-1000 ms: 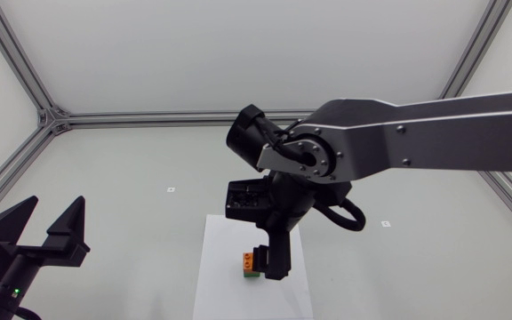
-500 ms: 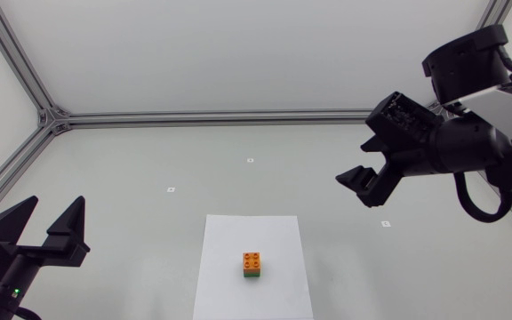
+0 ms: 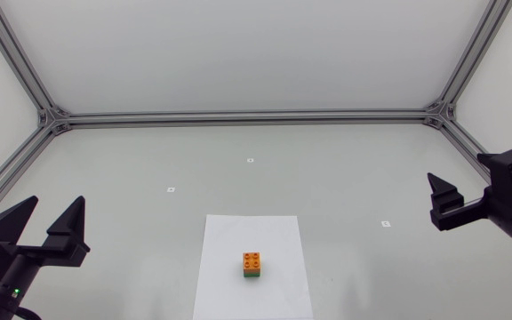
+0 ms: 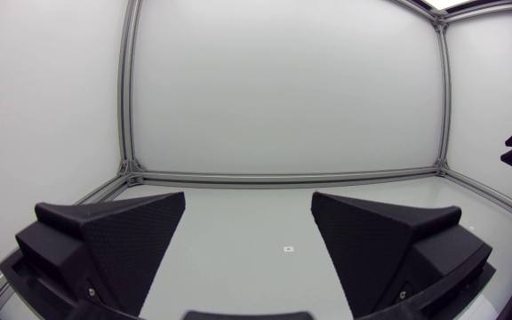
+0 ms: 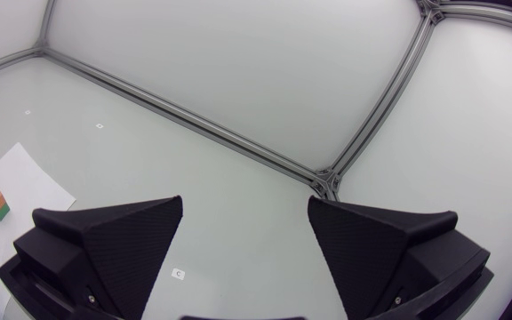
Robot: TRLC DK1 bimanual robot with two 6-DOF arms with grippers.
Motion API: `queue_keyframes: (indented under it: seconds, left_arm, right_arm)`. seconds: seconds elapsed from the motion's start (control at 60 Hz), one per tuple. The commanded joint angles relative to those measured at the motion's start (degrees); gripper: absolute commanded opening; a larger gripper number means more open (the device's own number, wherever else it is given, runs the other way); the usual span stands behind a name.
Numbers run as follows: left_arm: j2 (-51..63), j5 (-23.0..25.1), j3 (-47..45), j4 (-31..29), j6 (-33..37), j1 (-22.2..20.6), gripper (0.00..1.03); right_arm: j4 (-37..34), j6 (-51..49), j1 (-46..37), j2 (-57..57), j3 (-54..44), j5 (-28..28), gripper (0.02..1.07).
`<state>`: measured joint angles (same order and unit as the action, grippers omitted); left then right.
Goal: Pick up the orange 2x2 brick with the right arm and stack it on top of the green 2x2 brick in the center
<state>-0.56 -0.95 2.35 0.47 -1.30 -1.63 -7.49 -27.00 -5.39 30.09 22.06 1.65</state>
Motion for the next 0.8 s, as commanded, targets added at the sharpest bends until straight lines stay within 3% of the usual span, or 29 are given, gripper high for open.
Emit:
queue_keyframes:
  seconds: [0.0, 0.783]
  left_arm:
    - [-0.32, 0.16, -2.35, -0.65, 0.33, 0.05, 0.99]
    - [-0.32, 0.16, -2.35, -0.65, 0.33, 0.05, 0.99]
  right_arm:
    - [1.44, 3.07, -0.09, -4.19, -3.19, -0.26, 1.02]
    - [6.7, 23.89, 4.68, -26.72, -19.61, -1.47, 1.02]
